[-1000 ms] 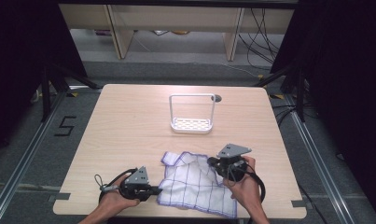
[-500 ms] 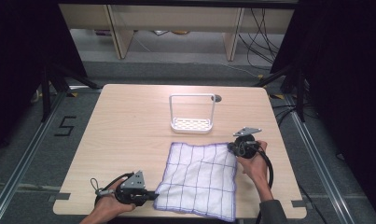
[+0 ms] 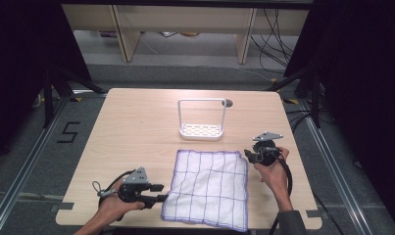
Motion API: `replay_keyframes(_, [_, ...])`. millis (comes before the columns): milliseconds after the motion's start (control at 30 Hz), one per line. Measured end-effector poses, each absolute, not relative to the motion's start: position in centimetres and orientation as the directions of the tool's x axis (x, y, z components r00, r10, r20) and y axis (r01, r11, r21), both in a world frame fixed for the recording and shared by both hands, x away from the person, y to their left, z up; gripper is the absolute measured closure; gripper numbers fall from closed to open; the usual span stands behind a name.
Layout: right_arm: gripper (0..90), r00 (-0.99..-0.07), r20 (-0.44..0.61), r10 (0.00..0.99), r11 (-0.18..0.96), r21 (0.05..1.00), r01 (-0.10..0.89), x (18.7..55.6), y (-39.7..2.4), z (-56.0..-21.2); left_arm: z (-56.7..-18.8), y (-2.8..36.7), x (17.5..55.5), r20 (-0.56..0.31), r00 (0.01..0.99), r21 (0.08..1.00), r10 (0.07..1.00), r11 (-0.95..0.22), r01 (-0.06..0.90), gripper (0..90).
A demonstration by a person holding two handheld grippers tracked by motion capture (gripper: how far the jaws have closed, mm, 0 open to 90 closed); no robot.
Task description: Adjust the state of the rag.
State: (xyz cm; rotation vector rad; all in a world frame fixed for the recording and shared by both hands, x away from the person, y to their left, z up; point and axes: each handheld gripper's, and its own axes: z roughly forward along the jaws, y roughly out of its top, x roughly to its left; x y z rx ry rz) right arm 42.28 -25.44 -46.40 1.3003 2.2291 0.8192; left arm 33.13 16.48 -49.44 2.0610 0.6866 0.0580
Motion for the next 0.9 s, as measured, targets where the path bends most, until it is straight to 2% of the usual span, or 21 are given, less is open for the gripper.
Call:
replay_keyframes(133, [55.9,-0.49,-0.058,0.87,0.399,0.668,0.628,42.0,-24.5,-46.4,-49.0,16.4,36.1,-0.187,0.806,0.81,0.561,-0.376,0.45,53.9])
replay_keyframes(333, [53.5,-0.506,-0.056,0.86,0.418,0.645,0.64,42.5,-23.5,-46.9,-49.5,14.3,41.2,-0.06,0.767,0.804,0.639,-0.425,0.416,48.5])
replay_keyframes(600, [52.8,-0.507,-0.047,0.86,0.419,0.632,0.652,42.9,-23.4,-47.4,-49.9,11.0,45.3,-0.072,0.769,0.777,0.636,-0.447,0.443,47.7])
replay_keyframes(833, [51.6,-0.504,-0.046,0.862,0.413,0.639,0.649,43.1,-23.6,-47.5,-51.0,9.9,46.6,-0.074,0.765,0.738,0.64,-0.48,0.474,46.9])
replay_keyframes(900, [50.9,-0.5,-0.051,0.864,0.417,0.628,0.657,43.5,-23.4,-47.9,-51.3,9.7,46.7,-0.049,0.766,0.724,0.64,-0.506,0.469,46.5])
